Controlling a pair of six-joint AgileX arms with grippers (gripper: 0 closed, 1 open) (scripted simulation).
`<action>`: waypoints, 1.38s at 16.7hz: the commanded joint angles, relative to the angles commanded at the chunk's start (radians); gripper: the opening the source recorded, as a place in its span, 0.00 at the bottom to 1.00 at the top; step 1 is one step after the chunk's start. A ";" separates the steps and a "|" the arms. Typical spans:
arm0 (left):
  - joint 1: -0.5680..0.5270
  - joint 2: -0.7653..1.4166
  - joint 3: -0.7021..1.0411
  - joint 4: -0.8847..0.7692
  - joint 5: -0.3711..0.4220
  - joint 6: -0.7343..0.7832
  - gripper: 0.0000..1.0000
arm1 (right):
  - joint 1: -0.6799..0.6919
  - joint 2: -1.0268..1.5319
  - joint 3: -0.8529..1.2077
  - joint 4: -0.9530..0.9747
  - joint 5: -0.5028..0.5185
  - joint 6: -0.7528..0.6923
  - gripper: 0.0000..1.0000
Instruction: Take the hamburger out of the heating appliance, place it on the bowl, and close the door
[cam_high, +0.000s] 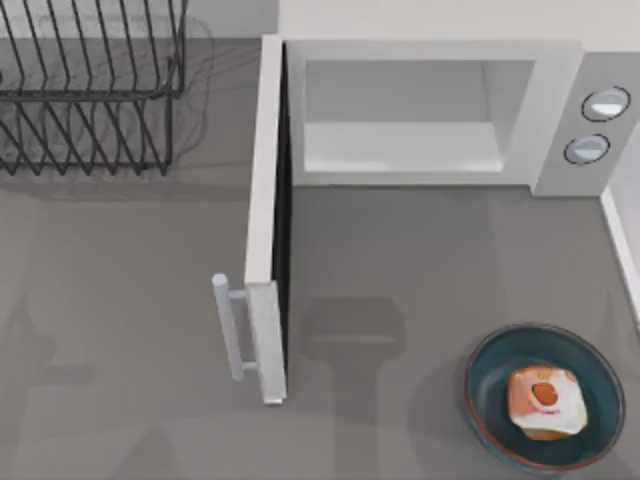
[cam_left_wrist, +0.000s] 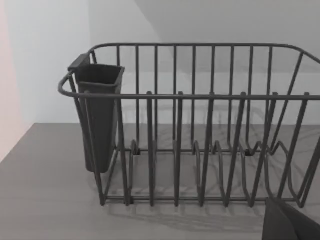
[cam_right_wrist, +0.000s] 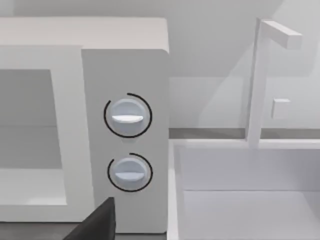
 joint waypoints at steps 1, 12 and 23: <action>0.035 0.021 0.007 0.013 0.035 0.001 0.00 | 0.000 0.000 0.000 0.000 0.000 0.000 1.00; 0.304 0.175 0.059 0.111 0.303 0.005 0.00 | 0.000 0.000 0.000 0.000 0.000 0.000 1.00; -0.222 0.609 0.409 -0.208 -0.120 -0.194 0.00 | 0.000 0.000 0.000 0.000 0.000 0.000 1.00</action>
